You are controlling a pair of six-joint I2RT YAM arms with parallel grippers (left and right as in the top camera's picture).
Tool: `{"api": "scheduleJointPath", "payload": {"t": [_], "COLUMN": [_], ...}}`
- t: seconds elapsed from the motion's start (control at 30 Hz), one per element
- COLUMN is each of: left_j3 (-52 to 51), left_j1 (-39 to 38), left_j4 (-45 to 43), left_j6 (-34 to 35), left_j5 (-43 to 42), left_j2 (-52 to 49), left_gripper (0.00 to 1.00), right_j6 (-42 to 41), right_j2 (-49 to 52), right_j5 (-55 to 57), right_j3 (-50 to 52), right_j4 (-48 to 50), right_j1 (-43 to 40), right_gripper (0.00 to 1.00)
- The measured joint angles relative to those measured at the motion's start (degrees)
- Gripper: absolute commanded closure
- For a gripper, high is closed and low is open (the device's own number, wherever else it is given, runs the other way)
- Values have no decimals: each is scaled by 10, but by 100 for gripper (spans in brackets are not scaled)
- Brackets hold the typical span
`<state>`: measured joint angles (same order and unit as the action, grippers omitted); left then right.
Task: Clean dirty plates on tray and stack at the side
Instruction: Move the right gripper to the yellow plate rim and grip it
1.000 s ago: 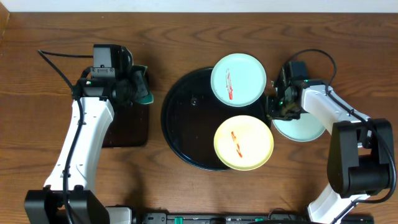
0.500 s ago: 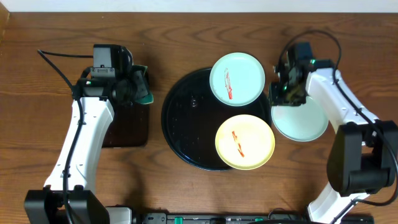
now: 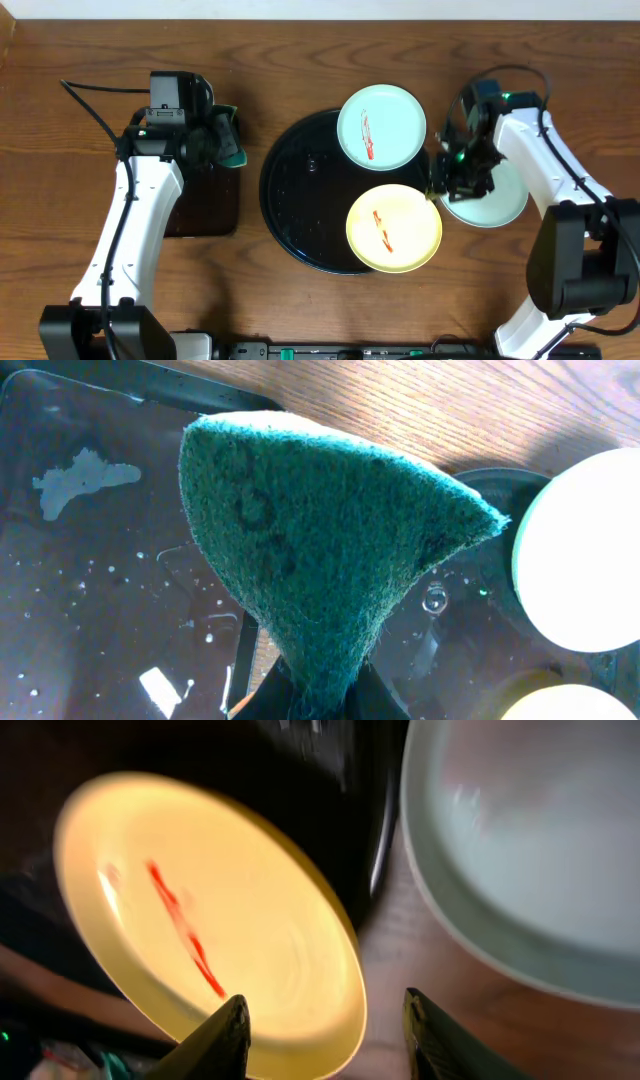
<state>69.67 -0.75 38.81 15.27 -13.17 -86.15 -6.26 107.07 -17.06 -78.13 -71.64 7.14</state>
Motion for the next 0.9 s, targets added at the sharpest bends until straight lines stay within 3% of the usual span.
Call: {"api": "scheduleJointPath", "payload": {"t": [0.07, 0.27, 0.43, 0.53, 0.9], "left_j3": [0, 0, 0, 0, 0], "left_j1": [0, 0, 0, 0, 0], "left_j4": [0, 1, 3, 5, 6], "left_j6": [0, 0, 0, 0, 0], "left_j5": [0, 0, 0, 0, 0], "left_j2": [0, 0, 0, 0, 0], "left_gripper": [93, 93, 92, 93, 92], "right_j6": [0, 5, 4, 3, 2], "right_j2": [0, 0, 0, 0, 0], "right_j5": [-1, -3, 0, 2, 8], "right_j3": [26, 75, 90, 93, 94], "right_j4": [2, 37, 55, 55, 64], "right_j1": [5, 12, 12, 13, 56], "right_gripper": [59, 82, 86, 98, 99]}}
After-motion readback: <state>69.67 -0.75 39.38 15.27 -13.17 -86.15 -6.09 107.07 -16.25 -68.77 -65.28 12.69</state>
